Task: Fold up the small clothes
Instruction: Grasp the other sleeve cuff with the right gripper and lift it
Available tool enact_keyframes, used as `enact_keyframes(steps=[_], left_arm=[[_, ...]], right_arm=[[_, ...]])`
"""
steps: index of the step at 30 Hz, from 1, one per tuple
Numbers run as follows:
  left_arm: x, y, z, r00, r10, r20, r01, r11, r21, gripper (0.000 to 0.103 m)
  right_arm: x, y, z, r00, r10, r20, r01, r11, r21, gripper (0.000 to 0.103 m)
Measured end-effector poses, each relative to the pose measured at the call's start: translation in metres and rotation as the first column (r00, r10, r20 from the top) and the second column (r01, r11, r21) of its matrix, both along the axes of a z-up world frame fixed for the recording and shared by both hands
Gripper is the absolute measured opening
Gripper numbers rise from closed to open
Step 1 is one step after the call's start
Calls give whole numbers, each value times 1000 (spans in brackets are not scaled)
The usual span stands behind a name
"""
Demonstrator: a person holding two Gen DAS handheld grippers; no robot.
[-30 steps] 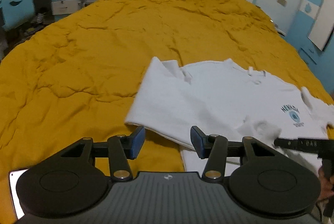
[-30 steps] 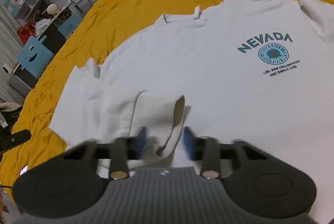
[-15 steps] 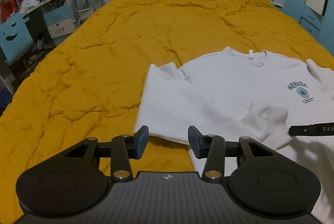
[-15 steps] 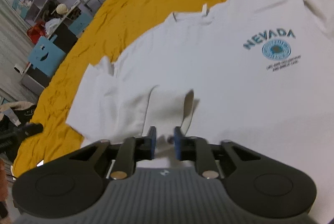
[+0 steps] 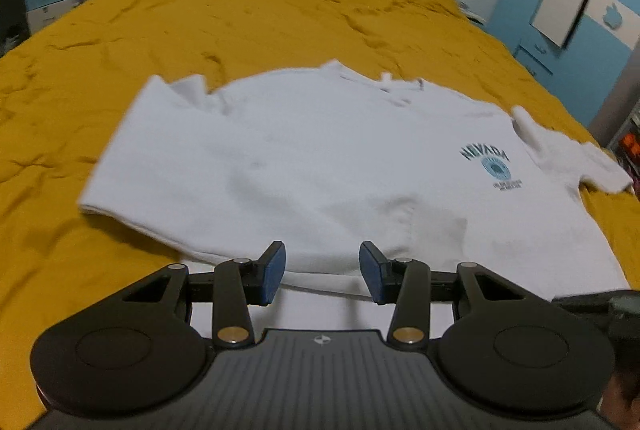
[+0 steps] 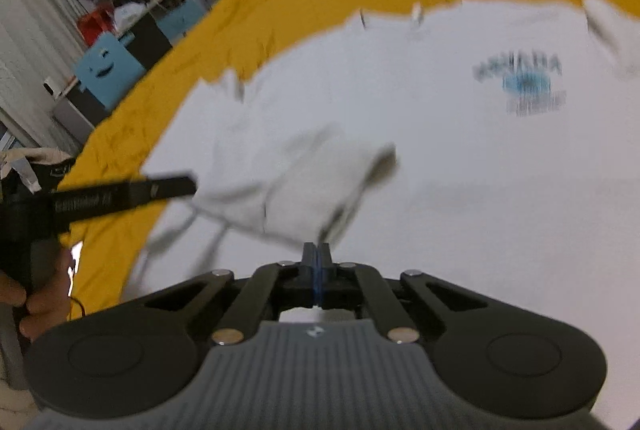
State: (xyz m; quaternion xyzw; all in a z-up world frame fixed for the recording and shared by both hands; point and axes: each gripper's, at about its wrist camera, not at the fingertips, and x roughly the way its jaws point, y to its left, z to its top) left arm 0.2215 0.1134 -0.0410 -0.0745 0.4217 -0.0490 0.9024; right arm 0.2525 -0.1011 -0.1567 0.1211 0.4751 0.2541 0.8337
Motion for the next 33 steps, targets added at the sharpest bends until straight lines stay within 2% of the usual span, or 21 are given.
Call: enact_keyframes(steps=[4,6,8,12,14,15,16,17,19,24,28,33], left_arm=[[5,-11,-14,999,-15,-38,15,1000,16,51],[4,-13,-20,998,-30,-61,31,999,18,51],[2,-14,-23,997,-35,-67,37,999,24,51],[-5,-6,-16,999,-10,-30,9,1000,-11,51],[-8,3,-10,1000,27,-9,-27,1000,-3,51],[-8,8,-8,999,48,-2,-48,999,6,51],[-10,14,-6,998,70,5,-70,997,17,51],[-12,21,-4,996,92,9,-92,995,27,51],[-14,36,-4,991,133,3,-133,990,40,51],[-13,72,-14,972,232,-41,-232,973,4,51],[-8,87,-26,961,261,-91,-265,963,-38,54],[9,99,-35,948,308,-76,-315,941,-123,56]], right_arm=[[-1,-5,-4,999,-25,-19,26,999,32,1],[5,-10,1,998,-58,-10,58,997,55,9],[14,-14,3,996,-89,-18,90,993,75,36],[38,-20,-12,981,-146,-124,164,975,149,36],[49,-19,-22,970,-166,-175,197,964,179,33],[53,-18,-25,966,-173,-192,209,959,189,29],[57,-16,-27,965,-176,-195,214,957,194,16],[60,-12,-26,966,-176,-187,211,959,187,6],[65,-6,-17,974,-166,-153,193,964,182,2],[82,7,37,991,-134,24,126,970,206,1],[102,16,89,982,-109,155,71,971,229,1],[124,29,131,966,-80,246,20,971,237,0]])
